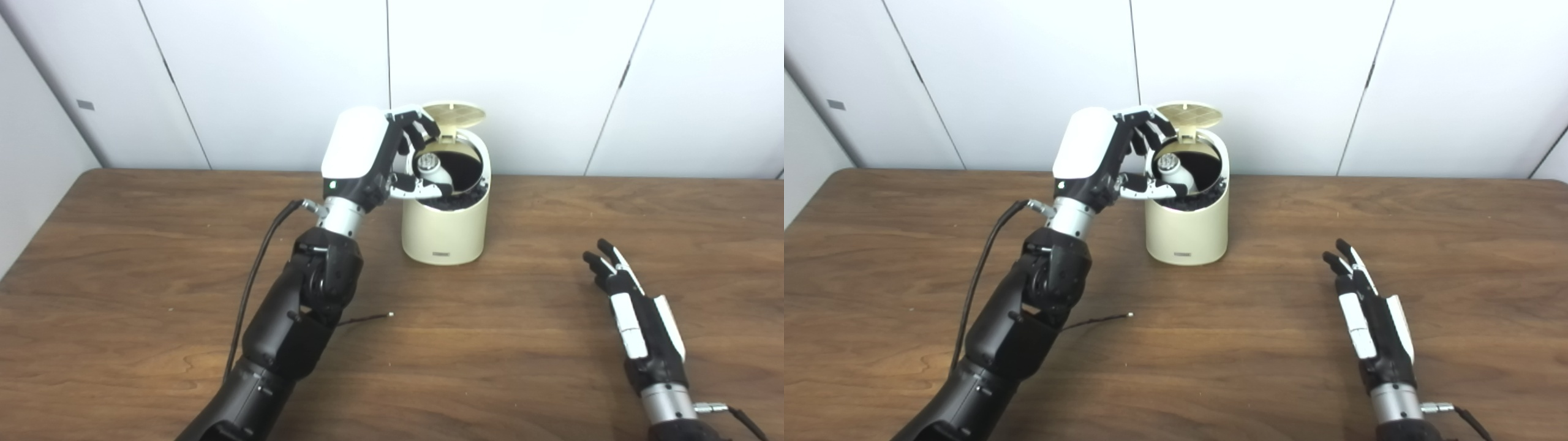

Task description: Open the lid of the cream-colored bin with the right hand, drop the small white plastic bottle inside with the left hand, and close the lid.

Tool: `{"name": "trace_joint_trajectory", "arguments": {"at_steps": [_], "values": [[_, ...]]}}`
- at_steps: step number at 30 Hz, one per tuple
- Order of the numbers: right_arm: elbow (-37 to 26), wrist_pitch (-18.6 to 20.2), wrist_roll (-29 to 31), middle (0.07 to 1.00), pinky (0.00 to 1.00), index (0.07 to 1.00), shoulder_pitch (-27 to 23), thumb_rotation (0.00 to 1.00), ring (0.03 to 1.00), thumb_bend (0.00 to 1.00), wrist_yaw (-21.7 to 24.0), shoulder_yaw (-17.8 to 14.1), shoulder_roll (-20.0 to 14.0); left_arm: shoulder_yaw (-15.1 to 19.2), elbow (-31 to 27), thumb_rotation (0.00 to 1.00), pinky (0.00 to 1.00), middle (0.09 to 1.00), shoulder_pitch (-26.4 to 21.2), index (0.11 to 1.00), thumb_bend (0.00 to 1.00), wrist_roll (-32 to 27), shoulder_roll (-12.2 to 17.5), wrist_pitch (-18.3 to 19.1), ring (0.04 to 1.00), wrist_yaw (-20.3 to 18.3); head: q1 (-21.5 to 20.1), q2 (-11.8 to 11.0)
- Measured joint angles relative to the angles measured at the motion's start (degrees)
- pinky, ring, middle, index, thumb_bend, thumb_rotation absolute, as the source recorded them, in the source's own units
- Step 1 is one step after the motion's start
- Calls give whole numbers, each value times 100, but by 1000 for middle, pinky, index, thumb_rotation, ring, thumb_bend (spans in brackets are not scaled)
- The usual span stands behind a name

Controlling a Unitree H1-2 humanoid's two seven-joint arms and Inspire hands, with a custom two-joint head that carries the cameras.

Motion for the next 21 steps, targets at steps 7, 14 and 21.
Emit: {"name": "trace_joint_trajectory", "arguments": {"at_steps": [7,14,21], "values": [[5,19,7,886,1000,942,2,1000,931,676,-1,-12,-1,522,-1022,30,299,502,430,554,847,-476,81,233,389,-327,9,-17],[19,-14,18,886,983,941,-9,1000,926,697,1,-18,-4,1009,-1825,26,268,486,941,514,695,-1180,54,678,362,-878,35,-35],[62,-77,97,891,960,943,-30,1000,930,720,6,-53,-15,1497,-1931,64,396,565,1384,494,522,-1778,119,1404,488,-1274,9,-26]]}}
